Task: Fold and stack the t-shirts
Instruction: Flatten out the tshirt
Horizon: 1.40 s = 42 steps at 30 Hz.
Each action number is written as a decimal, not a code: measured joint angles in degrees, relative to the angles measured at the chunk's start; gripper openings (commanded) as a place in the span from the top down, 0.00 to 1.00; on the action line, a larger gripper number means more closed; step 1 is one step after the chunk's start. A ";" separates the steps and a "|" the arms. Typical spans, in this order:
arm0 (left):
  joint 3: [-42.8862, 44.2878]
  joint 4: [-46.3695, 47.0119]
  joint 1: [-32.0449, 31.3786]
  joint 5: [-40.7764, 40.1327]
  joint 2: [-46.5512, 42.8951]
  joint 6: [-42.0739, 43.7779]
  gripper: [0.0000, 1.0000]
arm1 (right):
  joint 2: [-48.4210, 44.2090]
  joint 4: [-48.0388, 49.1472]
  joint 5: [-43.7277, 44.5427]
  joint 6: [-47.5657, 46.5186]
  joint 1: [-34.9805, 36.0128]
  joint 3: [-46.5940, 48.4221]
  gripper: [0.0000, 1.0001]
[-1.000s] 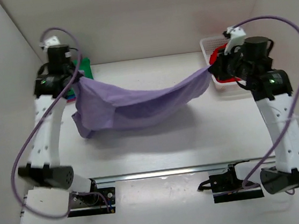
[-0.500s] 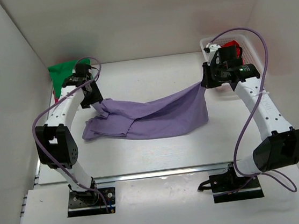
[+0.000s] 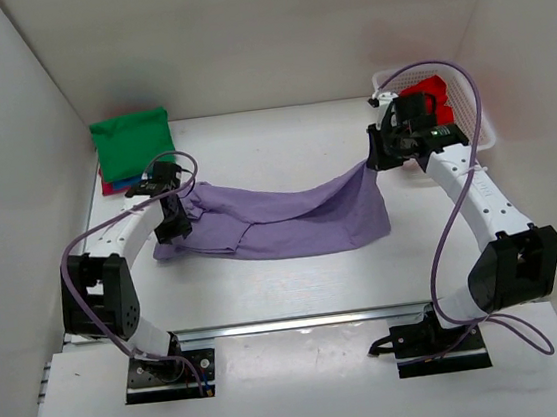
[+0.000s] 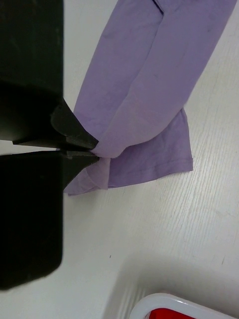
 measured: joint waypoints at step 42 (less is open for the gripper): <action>2.10 5.90 2.38 -8.96 2.19 0.81 1.00 | -0.76 1.70 -0.37 0.02 0.72 -4.17 1.00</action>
